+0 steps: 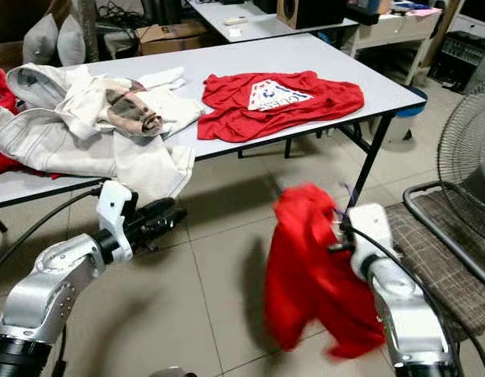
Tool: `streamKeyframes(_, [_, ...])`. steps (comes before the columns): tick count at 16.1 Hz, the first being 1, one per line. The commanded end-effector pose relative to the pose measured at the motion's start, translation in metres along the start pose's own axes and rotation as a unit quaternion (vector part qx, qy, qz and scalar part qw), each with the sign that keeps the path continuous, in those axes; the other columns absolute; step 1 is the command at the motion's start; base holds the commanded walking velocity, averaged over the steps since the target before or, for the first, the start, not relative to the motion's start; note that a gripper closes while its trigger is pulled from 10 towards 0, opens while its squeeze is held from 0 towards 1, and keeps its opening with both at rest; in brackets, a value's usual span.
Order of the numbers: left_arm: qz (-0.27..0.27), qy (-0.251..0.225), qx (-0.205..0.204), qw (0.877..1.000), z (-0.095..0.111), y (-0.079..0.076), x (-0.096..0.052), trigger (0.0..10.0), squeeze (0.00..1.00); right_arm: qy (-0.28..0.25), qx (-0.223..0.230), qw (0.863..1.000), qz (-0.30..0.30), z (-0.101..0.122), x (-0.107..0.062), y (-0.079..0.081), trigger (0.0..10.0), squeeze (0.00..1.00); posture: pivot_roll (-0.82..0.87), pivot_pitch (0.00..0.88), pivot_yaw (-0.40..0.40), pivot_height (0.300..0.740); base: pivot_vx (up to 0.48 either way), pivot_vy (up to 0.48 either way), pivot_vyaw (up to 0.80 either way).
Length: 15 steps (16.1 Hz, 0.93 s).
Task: Hang hanger
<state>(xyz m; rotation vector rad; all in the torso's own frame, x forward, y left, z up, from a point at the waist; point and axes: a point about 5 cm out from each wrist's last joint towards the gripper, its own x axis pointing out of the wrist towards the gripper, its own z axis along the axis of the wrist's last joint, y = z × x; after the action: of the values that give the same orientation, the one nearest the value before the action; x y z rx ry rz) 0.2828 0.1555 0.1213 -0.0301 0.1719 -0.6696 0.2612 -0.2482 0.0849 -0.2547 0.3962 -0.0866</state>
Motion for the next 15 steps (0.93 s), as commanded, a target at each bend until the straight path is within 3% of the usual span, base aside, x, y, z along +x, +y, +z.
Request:
streamKeyframes(1, [0.018, -0.015, 0.004, 1.000, 0.004, 0.000, 0.000, 10.0, 0.00, 0.005, 0.021, 0.996, -0.085, -0.005, -0.003, -0.011, 10.0, 0.00, 0.01, 0.000, 0.071, 0.740, 0.000, 0.000, 0.00])
streamKeyframes(3, [0.028, -0.013, -0.007, 0.999, 0.000, -0.009, 0.006, 10.0, 0.00, -0.002, 0.064, 0.990, -0.127, -0.008, -0.006, -0.001, 10.0, 0.00, 0.01, 0.000, 0.079, 0.740, 0.000, 0.000, 0.00])
streamKeyframes(5, [0.050, -0.011, -0.006, 0.999, -0.004, -0.010, 0.008, 10.0, 0.00, -0.021, 0.087, 0.990, -0.108, -0.002, -0.007, 0.008, 10.0, 0.00, 0.01, 0.000, 0.084, 0.740, 0.000, 0.000, 0.00])
streamKeyframes(7, [0.067, -0.001, 0.005, 0.998, -0.011, -0.008, 0.006, 10.0, 0.00, -0.032, 0.097, 0.995, -0.015, 0.005, -0.009, 0.028, 10.0, 0.00, 0.01, 0.000, 0.082, 0.740, 0.000, 0.000, 0.00])
streamKeyframes(10, [0.080, -0.004, 0.001, 0.997, -0.013, -0.008, 0.004, 10.0, 0.00, -0.053, 0.026, 0.993, 0.105, 0.013, -0.016, 0.056, 10.0, 0.00, 0.01, 0.000, 0.073, 0.740, 0.000, 0.000, 0.27])
streamKeyframes(12, [0.090, -0.004, -0.002, 0.996, -0.014, -0.009, 0.002, 10.0, 0.00, -0.058, 0.020, 0.983, 0.172, 0.014, -0.023, 0.071, 10.0, 0.00, 0.01, 0.000, 0.066, 0.740, 0.000, 0.000, 0.80])
streamKeyframes(13, [0.098, -0.001, -0.001, 0.995, -0.017, -0.011, 0.000, 10.0, 0.00, -0.061, 0.018, 0.970, 0.235, 0.012, -0.029, 0.083, 10.0, 0.00, 0.02, 0.000, 0.061, 0.740, 0.000, 0.000, 0.80])
streamKeyframes(15, [0.105, 0.005, -0.004, 0.994, -0.021, -0.013, -0.002, 10.0, 0.00, -0.059, 0.007, 0.959, 0.277, 0.009, -0.034, 0.092, 10.0, 0.00, 0.02, 0.000, 0.060, 0.740, 0.000, 0.000, 0.80])
